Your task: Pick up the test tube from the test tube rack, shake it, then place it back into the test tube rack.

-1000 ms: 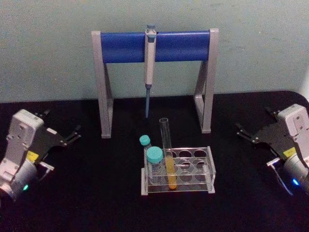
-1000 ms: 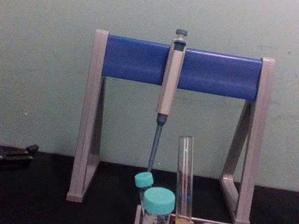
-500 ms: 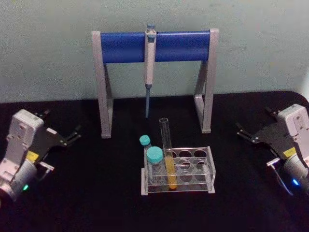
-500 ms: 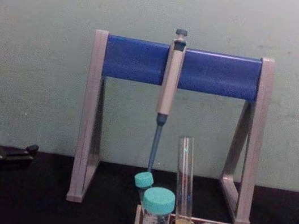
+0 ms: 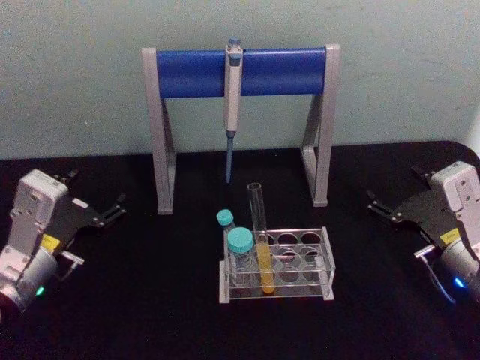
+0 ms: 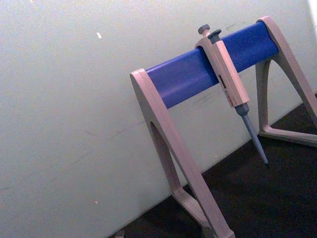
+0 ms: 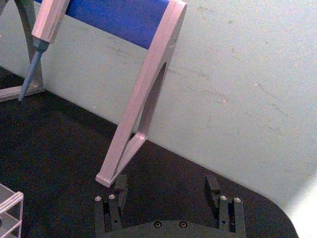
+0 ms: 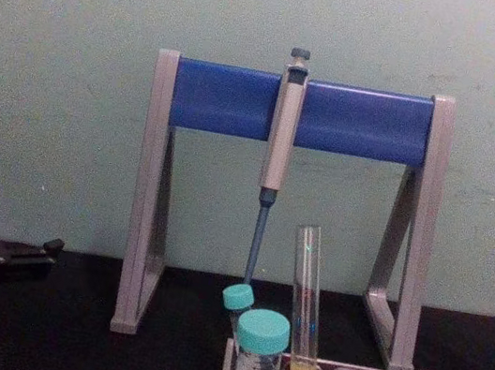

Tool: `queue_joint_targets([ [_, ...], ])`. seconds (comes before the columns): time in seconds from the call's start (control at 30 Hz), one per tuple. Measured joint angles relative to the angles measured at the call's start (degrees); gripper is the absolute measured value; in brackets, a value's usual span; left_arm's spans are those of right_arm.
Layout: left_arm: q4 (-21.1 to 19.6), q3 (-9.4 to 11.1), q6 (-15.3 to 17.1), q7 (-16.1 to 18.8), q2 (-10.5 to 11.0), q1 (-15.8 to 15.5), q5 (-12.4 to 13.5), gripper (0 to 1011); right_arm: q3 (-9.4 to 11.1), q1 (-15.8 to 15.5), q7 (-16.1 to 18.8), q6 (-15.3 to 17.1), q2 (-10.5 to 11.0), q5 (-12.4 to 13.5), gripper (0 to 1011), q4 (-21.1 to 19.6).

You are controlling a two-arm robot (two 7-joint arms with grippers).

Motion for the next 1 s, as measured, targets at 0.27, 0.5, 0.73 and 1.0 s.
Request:
queue_joint_targets([
  [0.27, 0.0, 0.0, 0.0, 0.0, 0.0, 0.0, 0.0, 1001, 1.0, -1.98, 1.29, 0.16, 0.82, -0.08, 1000, -2.09],
  [0.5, 0.0, 0.0, 0.0, 0.0, 0.0, 0.0, 0.0, 1001, 2.99, -6.9, 4.37, 1.17, 3.91, 1.9, 1000, -8.08],
  [0.73, 0.0, 0.0, 0.0, 0.0, 0.0, 0.0, 0.0, 1001, 5.17, -11.13, 12.16, 2.87, 6.26, 9.11, 1000, -14.75],
  [1.0, 0.0, 0.0, 0.0, 0.0, 0.0, 0.0, 0.0, 1001, 4.52, -10.08, 19.66, 5.95, 5.16, 13.89, 1000, -17.02],
])
